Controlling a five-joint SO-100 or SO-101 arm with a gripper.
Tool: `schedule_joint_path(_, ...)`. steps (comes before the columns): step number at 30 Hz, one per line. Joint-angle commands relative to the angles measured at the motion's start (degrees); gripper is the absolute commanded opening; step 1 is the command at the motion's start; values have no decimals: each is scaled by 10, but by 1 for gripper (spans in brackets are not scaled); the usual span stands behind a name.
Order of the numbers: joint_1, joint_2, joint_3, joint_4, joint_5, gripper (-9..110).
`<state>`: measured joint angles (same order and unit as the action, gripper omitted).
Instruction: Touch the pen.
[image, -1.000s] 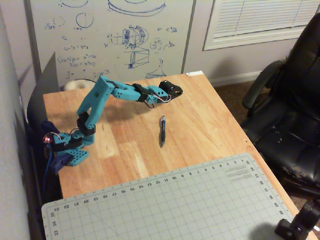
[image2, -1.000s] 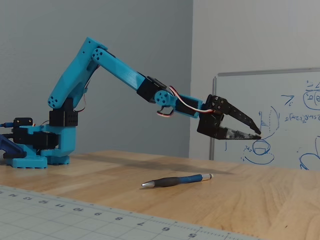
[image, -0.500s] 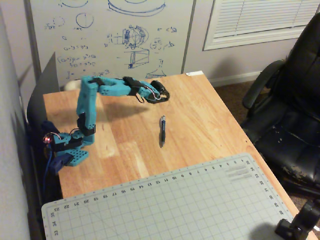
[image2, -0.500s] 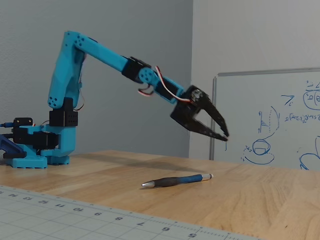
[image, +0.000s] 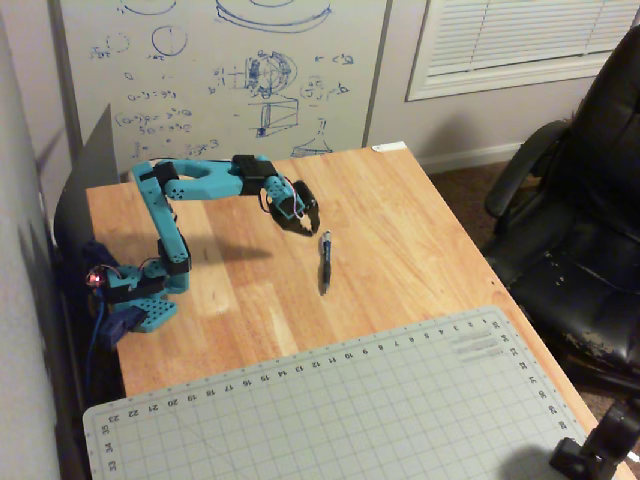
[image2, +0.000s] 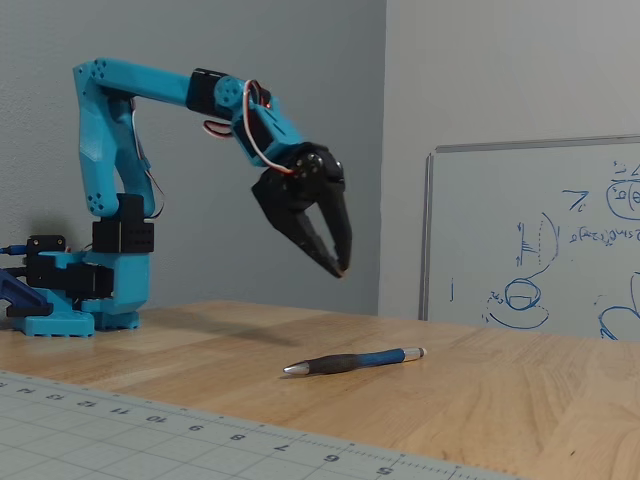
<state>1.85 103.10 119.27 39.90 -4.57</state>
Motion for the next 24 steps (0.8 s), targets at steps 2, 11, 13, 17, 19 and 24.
schedule_joint_path(2,21,-52,-11,17,5,1)
schedule_joint_path(11,18,-192,-147,17,6,1)
schedule_joint_path(13,16,-215,-167,18,6,1)
schedule_joint_path(17,15,-222,-179,22,6,1)
schedule_joint_path(19,13,-221,-178,24,6,1)
schedule_joint_path(24,-4,-185,-154,25,7,1)
